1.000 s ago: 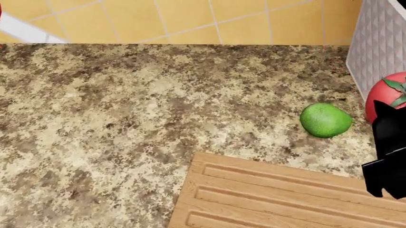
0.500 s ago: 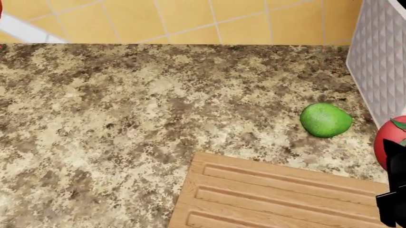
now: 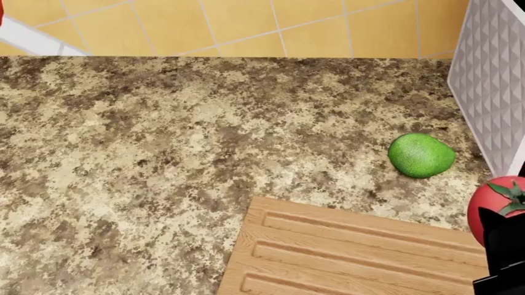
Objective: Place the avocado, onion, tomato and bell pepper on the cutting board.
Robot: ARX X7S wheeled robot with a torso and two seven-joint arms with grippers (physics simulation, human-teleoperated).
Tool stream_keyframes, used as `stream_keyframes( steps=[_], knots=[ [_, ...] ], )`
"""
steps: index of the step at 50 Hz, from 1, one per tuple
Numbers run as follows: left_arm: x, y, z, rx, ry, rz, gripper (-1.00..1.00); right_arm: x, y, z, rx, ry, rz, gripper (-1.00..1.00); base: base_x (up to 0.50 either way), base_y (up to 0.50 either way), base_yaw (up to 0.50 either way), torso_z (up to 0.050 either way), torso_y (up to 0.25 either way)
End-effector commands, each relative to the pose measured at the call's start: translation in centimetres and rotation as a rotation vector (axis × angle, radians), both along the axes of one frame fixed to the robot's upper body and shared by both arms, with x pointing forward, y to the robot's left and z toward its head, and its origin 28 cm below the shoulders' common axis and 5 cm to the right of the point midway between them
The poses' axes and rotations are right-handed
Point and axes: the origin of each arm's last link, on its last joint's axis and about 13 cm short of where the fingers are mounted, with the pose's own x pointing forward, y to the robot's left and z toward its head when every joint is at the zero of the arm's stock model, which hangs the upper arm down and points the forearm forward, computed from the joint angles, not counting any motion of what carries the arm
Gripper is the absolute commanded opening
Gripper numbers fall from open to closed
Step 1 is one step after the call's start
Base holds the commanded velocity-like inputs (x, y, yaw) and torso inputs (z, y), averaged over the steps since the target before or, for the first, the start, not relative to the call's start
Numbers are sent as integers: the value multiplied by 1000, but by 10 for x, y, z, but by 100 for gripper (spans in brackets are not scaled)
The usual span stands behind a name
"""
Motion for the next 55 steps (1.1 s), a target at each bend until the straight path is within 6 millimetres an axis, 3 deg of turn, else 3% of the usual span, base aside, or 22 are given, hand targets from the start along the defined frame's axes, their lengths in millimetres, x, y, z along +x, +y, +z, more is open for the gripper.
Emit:
stream_keyframes(
  steps=[1, 27, 48, 55],
  knots=[
    [0, 0, 2, -7, -8, 6, -100, 5, 2, -4, -1, -5, 27, -100, 0, 0, 0, 0, 0],
    [0, 0, 5, -5, -16, 5, -100, 10, -8, -25, 2, 45, -42, -100, 0, 0, 0, 0, 0],
    [-1, -1, 6, -2, -16, 7, -100, 5, -22, -23, 24, 25, -133, -100, 0, 0, 0, 0, 0],
    [-1, 0, 4, -2, -14, 7, -100, 11, -22, -34, 42, 36, -145, -100, 0, 0, 0, 0, 0]
  ],
)
